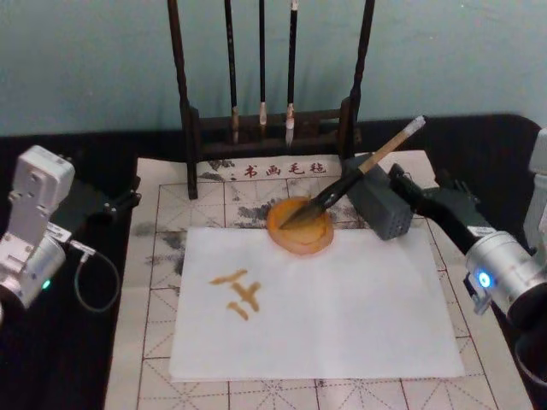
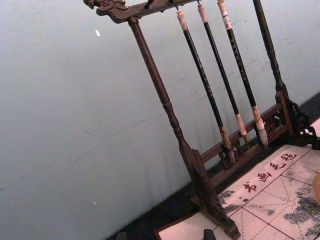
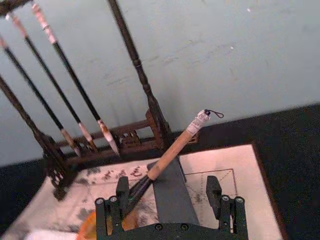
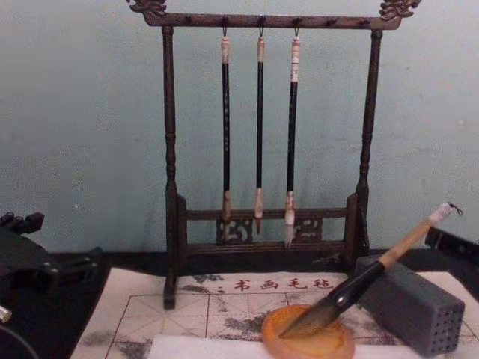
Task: Pick up the brush from the inkstone, write on the paper, then place the brush back to its original position.
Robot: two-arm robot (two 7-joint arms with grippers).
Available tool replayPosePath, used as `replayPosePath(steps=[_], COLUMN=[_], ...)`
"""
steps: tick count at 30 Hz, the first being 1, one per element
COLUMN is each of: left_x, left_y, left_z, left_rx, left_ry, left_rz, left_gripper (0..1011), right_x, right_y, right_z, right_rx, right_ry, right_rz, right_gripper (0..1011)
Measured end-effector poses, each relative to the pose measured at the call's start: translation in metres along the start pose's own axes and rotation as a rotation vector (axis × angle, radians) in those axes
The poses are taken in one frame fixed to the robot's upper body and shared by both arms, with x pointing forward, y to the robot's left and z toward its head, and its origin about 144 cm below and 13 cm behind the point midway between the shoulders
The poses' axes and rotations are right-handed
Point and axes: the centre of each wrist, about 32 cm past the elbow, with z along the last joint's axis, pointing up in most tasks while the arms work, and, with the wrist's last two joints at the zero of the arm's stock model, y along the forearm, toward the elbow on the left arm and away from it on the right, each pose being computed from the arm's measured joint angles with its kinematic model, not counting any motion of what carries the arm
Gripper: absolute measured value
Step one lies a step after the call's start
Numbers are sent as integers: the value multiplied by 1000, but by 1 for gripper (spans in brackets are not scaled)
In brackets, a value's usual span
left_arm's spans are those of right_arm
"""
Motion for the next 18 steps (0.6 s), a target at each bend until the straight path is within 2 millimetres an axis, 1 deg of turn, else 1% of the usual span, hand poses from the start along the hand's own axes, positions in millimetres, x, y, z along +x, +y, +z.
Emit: replayPosePath(steps=[10,18], left_x=[0,0], left_y=[0,0], left_z=[0,0], left_rx=[0,0], left_ry=[0,0], left_rz=[0,0], left_gripper=[1001,1001], right_x=[-1,0], right_y=[-4,-3], right_z=[-17,-25], right_rx=[4,8], right_ry=[-225,-314], right_rz=[20,45], right_gripper=[1003,1003])
